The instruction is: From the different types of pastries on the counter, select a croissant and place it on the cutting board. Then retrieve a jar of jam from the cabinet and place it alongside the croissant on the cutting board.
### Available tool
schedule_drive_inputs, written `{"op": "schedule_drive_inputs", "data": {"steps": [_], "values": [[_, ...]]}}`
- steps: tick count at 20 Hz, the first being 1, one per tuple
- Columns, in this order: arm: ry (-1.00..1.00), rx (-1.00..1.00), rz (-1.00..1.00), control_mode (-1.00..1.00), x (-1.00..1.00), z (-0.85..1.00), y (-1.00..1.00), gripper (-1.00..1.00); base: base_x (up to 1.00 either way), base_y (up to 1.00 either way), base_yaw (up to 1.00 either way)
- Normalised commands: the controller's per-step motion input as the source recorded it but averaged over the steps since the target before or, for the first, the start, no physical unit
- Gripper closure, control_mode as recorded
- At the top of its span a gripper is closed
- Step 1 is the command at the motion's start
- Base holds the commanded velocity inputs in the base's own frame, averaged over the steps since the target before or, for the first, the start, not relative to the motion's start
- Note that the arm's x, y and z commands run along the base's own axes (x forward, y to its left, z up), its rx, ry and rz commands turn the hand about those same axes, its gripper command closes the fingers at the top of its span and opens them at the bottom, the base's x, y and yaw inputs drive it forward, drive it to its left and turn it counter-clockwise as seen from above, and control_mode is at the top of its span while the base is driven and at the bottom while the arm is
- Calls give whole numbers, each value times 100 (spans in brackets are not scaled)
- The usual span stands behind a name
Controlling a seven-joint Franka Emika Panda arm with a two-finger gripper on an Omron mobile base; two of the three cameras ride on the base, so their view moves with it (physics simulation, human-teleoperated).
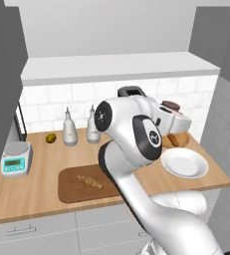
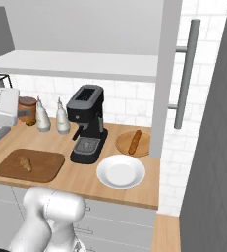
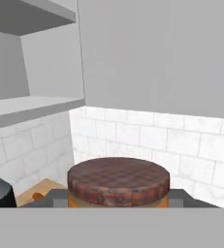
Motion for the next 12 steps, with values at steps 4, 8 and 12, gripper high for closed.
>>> {"op": "schedule_drive_inputs", "data": {"steps": [4, 8, 12], "values": [[0, 0, 3, -100, -34, -38, 0, 100, 0, 0, 0], [0, 0, 3, -100, -34, -38, 5, 100, 0, 0, 0], [0, 0, 3, -100, -33, -42, 12, 100, 0, 0, 0]]}}
